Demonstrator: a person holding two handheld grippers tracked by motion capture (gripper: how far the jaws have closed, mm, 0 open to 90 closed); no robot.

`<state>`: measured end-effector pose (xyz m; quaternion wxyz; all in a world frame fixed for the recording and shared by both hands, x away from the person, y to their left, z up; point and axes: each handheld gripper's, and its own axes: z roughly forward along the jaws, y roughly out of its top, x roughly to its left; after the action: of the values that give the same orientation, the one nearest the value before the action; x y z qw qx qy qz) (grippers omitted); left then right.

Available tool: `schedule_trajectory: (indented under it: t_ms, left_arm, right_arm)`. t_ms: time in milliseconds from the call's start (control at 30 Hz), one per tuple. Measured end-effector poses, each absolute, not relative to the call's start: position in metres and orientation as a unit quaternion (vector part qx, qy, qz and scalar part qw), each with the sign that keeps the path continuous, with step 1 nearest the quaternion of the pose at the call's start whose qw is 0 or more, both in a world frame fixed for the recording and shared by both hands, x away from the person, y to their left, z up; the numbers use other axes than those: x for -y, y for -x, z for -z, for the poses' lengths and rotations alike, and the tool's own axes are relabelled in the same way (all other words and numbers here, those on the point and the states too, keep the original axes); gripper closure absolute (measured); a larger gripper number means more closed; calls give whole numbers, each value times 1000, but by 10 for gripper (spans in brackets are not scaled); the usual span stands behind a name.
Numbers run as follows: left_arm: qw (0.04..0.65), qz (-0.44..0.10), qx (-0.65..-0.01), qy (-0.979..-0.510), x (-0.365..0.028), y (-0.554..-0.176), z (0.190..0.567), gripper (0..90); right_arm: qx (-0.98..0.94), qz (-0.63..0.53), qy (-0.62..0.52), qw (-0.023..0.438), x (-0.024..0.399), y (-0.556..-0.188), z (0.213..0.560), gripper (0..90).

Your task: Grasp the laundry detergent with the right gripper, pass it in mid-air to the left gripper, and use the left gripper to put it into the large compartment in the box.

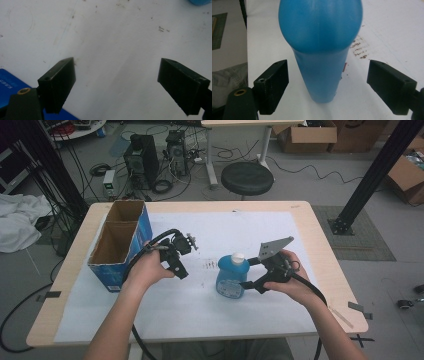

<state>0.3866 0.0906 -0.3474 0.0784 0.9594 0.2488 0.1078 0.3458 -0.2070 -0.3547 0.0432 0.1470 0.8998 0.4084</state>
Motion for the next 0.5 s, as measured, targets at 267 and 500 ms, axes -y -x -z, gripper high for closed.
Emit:
schedule_trajectory:
  t_ms: [267, 500]
  left_arm:
    - [83, -109, -251, -958, -91, -386, 346, 155]
    - [82, -107, -250, -959, -92, -386, 346, 155]
  right_arm:
    - [-896, -416, -148, 45, 200, -347, 359, 192]
    - [-893, -421, -151, 42, 194, -350, 365, 205]
